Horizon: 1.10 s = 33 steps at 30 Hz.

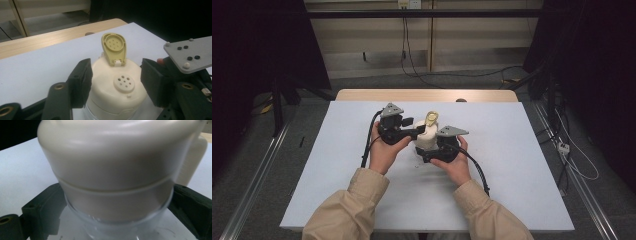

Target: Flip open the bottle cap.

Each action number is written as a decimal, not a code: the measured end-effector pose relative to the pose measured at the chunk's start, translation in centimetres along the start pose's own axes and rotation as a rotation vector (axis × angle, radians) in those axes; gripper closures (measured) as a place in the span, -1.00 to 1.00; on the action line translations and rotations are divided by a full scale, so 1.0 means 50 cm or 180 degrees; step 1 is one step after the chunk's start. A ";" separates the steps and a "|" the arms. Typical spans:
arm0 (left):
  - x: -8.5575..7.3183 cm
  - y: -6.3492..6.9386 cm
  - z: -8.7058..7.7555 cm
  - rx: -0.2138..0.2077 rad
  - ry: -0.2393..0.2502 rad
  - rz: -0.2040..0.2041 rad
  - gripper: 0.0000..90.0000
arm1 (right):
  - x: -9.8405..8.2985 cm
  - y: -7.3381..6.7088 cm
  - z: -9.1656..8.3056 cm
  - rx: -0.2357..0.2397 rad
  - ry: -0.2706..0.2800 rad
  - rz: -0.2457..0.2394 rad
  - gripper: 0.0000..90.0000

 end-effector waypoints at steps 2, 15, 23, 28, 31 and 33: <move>-0.002 -0.001 -0.005 0.0013 -0.0029 0.0024 -0.23 | -0.003 0.001 -0.008 -0.0014 -0.0003 -0.0013 -0.93; -0.034 -0.016 -0.040 -0.0088 -0.0060 -0.0004 -0.77 | -0.011 0.011 -0.064 0.0033 0.0037 0.0037 -0.92; -0.061 -0.022 -0.081 -0.0169 -0.0015 0.0029 -0.83 | -0.017 0.018 -0.117 0.0019 0.0146 0.0011 -0.91; -0.081 -0.030 -0.099 -0.0199 -0.0016 0.0050 -0.82 | -0.023 0.022 -0.142 0.0048 0.0186 0.0033 -0.90; -0.096 -0.036 -0.105 -0.0201 -0.0047 0.0028 -0.83 | -0.030 0.024 -0.152 0.0057 0.0182 0.0054 -0.90; -0.105 -0.041 -0.109 -0.0204 -0.0051 0.0041 -0.83 | -0.033 0.025 -0.158 0.0052 0.0181 0.0050 -0.89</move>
Point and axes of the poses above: each handheld gripper's, and its own axes: z roughly forward along the jaws, x roughly out of its top, y roughly to its right, the point moved 1 cm from there along z, roughly forward along the jaws, and after that the axes turned 5 degrees about -x, right-handed, at the moved point
